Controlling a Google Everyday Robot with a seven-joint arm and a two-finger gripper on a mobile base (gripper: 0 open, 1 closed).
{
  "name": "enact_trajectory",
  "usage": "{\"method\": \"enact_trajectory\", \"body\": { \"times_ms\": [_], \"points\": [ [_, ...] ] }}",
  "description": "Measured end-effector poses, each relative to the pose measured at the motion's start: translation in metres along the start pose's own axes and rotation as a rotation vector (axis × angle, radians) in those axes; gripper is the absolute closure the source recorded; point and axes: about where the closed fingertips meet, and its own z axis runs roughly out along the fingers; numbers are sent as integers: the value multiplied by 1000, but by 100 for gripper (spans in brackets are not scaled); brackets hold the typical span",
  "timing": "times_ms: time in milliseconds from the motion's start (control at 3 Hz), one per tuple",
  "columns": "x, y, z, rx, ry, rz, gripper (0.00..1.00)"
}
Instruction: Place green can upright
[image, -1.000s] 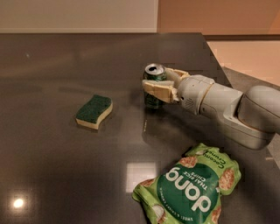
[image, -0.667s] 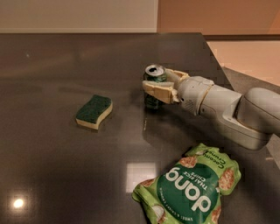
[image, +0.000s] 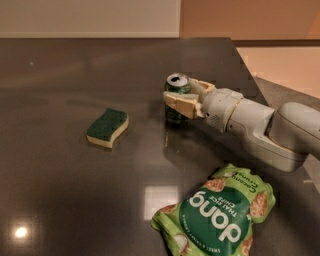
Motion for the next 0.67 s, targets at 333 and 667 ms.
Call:
{"method": "enact_trajectory", "body": {
  "times_ms": [333, 667],
  "points": [
    [-1, 2, 2, -4, -1, -2, 12],
    [-3, 4, 3, -7, -2, -4, 0]
  ]
}}
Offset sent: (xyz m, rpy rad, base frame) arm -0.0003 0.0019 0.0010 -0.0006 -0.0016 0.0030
